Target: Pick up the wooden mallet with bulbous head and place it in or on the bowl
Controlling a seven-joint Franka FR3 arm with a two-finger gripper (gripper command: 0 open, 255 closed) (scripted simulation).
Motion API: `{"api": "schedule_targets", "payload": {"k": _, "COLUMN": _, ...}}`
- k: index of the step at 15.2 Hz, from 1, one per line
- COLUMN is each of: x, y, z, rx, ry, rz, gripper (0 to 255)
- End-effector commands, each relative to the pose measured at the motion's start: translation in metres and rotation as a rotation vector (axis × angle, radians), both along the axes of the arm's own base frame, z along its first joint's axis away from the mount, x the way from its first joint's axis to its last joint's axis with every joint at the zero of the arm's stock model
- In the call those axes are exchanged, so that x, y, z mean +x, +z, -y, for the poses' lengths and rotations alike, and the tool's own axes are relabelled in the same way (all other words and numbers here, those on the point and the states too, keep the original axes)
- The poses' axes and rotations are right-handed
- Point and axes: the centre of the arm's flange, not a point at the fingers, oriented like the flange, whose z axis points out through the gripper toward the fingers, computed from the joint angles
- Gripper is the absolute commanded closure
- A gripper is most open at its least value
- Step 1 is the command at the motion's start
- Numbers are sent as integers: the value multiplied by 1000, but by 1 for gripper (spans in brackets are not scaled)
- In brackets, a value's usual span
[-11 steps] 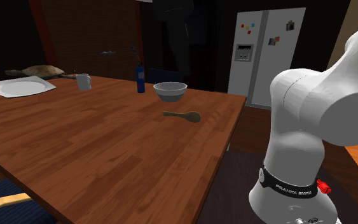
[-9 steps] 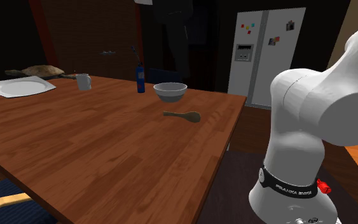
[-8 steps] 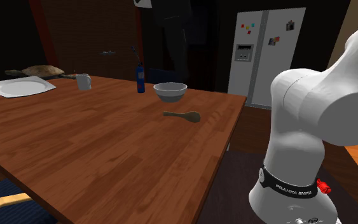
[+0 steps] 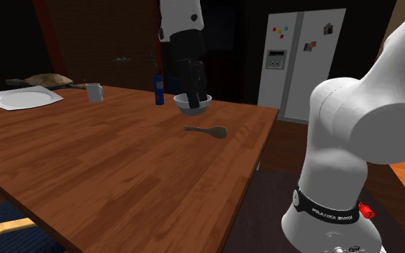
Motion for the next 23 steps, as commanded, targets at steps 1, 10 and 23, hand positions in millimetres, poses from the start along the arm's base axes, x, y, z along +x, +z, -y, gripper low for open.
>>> {"api": "schedule_targets", "payload": {"k": 1, "x": 6, "y": -15, "z": 21, "rx": -8, "ry": -35, "rz": -4, "gripper": 0}}
{"api": "schedule_targets", "payload": {"k": 10, "x": 23, "y": -80, "z": 119, "rx": -40, "ry": -192, "rz": -26, "gripper": 0}}
{"api": "schedule_targets", "payload": {"k": 23, "x": 18, "y": -157, "z": 201, "rx": -66, "ry": -322, "rz": -43, "gripper": 0}}
